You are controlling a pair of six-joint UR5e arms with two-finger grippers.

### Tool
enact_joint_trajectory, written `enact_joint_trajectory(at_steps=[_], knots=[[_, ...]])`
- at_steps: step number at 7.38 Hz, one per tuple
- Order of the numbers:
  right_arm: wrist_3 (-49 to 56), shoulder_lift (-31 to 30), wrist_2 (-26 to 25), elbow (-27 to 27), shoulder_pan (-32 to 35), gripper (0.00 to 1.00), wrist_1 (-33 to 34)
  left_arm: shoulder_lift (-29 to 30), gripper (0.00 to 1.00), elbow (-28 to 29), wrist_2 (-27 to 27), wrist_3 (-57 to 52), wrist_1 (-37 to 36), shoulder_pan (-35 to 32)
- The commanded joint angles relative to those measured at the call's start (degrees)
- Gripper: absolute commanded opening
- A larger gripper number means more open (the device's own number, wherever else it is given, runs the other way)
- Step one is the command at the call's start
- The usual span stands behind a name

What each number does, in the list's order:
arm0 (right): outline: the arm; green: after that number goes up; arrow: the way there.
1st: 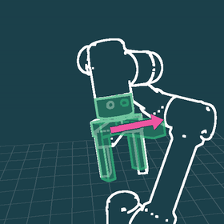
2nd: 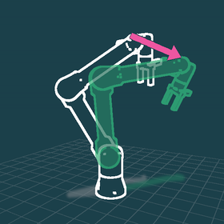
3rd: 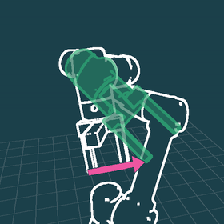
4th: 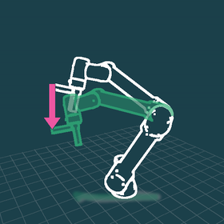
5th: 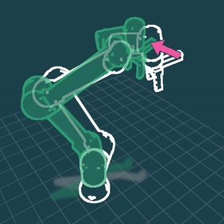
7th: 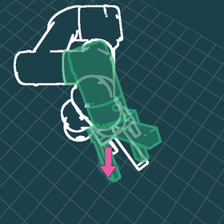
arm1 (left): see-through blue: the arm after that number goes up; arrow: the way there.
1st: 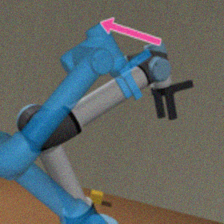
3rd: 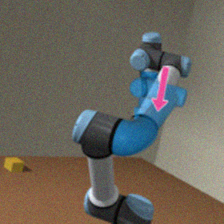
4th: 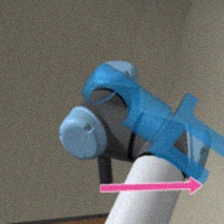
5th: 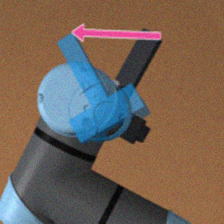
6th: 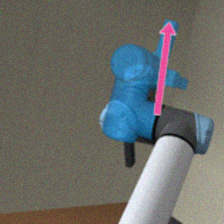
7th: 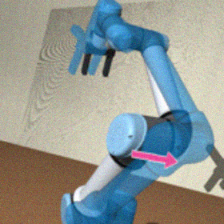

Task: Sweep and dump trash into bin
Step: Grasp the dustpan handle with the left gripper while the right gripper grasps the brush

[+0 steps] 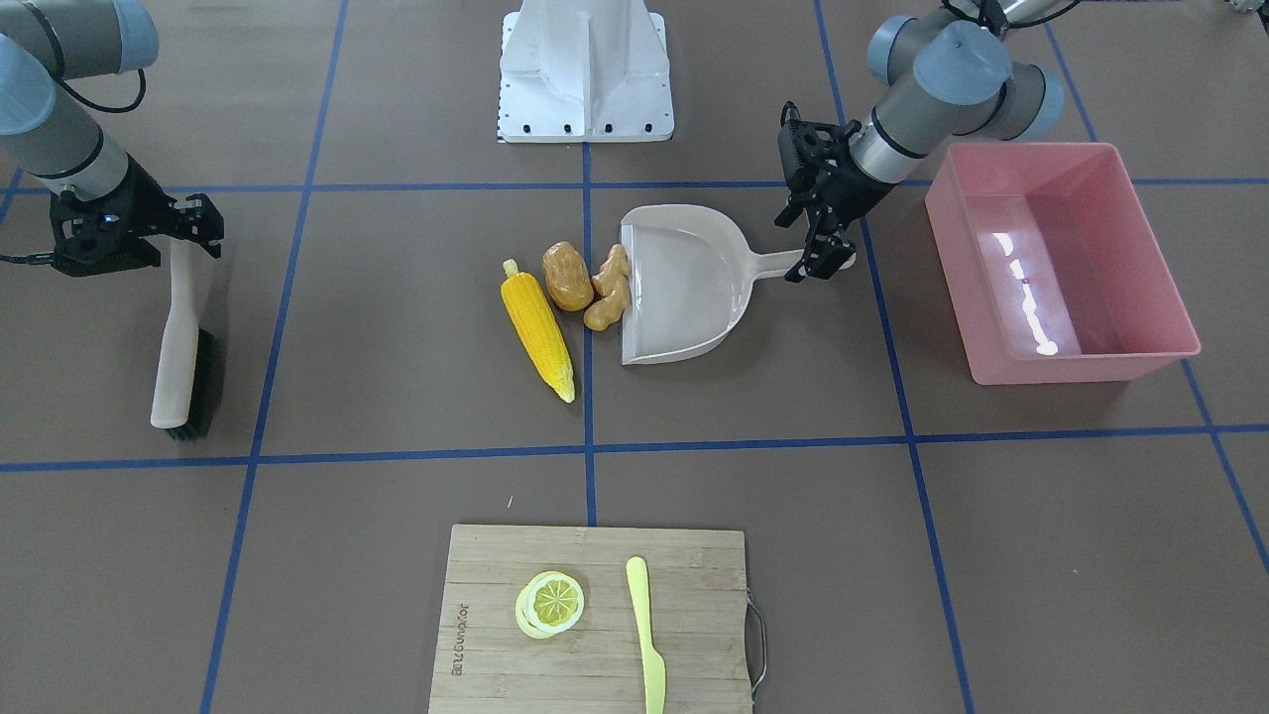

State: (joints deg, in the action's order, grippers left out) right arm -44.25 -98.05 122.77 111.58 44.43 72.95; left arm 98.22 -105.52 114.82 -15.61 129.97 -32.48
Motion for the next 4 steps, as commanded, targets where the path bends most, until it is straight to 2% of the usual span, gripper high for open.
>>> enact_joint_trajectory(at_steps=[1, 2, 3, 4], knots=[[0.0, 0.1, 0.0, -0.1, 0.0, 0.56, -0.1, -0.2, 0.93, 0.2, 0.1, -0.2, -0.2, -0.5], [0.0, 0.1, 0.0, -0.1, 0.0, 0.16, -0.1, -0.2, 0.93, 0.5, 0.1, -0.2, -0.2, -0.5], [0.0, 0.2, 0.0, -0.1, 0.0, 0.0, -0.1, -0.2, 0.93, 0.3, 0.1, -0.2, -0.3, -0.6], [0.0, 0.4, 0.0, -0.1, 0.0, 0.0, -0.1, -0.2, 0.93, 0.8, 0.0, -0.3, -0.4, -0.3]])
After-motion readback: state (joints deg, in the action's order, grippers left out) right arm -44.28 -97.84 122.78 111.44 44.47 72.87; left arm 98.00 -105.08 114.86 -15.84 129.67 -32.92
